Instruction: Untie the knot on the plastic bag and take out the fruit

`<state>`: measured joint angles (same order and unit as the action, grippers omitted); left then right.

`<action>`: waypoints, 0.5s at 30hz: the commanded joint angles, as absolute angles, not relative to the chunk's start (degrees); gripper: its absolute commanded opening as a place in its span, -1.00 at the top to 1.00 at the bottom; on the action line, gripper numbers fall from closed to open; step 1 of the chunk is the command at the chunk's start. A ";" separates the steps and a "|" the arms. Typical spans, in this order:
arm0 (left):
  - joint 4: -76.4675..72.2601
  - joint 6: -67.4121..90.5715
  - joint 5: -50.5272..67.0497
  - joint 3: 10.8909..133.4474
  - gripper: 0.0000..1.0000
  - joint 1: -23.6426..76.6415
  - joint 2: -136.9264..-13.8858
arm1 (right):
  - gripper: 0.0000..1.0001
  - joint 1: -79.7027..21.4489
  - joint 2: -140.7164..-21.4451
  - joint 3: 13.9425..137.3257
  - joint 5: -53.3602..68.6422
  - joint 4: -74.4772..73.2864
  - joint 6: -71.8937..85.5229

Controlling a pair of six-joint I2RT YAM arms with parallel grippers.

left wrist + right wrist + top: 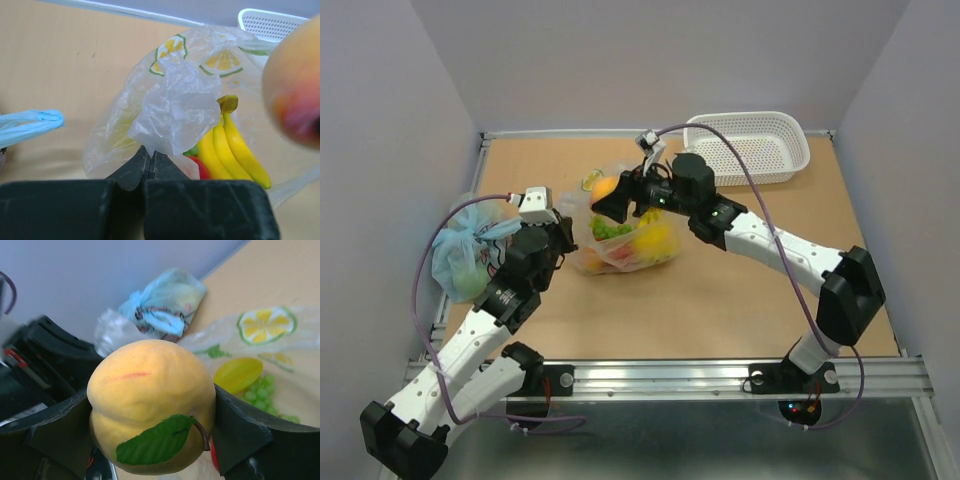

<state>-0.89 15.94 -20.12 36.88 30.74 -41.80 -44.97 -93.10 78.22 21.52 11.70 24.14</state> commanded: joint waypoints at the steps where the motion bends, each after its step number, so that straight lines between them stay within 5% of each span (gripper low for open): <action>1: -3.78 16.78 -20.83 36.83 1.00 30.67 -41.83 | 0.88 -45.35 -94.31 74.26 26.89 16.35 27.95; 15: -0.09 18.99 -19.86 35.94 1.00 30.76 -45.43 | 0.85 -37.63 -101.68 105.19 24.50 5.80 18.98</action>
<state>0.14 19.20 -19.70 35.27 30.74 -43.66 -42.81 -100.09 96.25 22.96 5.39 19.81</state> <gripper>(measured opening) 0.025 0.832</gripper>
